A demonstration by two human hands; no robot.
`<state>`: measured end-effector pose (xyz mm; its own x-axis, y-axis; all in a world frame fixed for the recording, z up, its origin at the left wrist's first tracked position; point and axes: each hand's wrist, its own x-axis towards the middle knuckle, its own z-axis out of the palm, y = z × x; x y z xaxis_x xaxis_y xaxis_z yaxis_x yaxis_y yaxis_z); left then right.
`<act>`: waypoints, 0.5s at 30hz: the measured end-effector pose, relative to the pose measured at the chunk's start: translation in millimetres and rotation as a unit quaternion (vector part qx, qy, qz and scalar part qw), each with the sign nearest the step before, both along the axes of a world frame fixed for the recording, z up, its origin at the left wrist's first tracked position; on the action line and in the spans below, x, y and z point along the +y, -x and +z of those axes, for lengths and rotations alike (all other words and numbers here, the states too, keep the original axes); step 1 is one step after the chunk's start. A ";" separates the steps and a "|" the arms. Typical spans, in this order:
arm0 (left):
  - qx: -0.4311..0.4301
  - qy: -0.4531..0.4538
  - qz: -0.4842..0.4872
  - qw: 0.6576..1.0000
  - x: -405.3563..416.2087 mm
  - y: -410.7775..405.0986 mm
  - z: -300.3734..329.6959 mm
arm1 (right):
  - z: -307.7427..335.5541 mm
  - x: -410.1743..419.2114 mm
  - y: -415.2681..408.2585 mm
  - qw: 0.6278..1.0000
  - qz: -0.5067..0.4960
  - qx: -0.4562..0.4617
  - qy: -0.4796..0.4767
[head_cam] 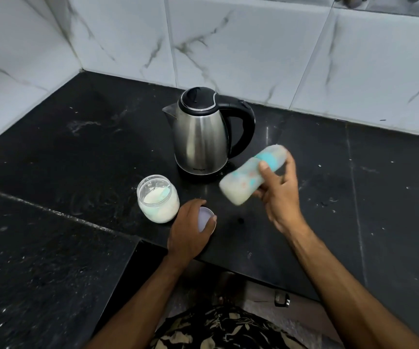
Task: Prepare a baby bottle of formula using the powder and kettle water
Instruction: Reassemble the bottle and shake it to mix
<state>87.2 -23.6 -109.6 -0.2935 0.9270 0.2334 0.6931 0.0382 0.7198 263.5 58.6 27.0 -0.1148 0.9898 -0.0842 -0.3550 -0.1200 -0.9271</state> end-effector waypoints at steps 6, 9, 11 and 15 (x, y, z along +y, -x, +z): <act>0.014 0.022 -0.053 0.998 4.2 5.6 0.7 | -8.8 -34.6 11.1 0.977 0.186 -0.095 -0.034; 0.007 0.021 -0.041 0.999 3.1 5.3 -2.2 | -7.2 -27.7 9.2 0.984 0.151 -0.084 -0.040; 0.000 -0.003 -0.005 1.000 -0.6 0.9 0.9 | -3.2 -10.7 5.7 0.999 0.021 -0.029 -0.001; 0.008 -0.009 -0.010 1.000 0.0 0.6 3.5 | -7.3 -12.6 5.4 0.999 0.038 -0.010 0.002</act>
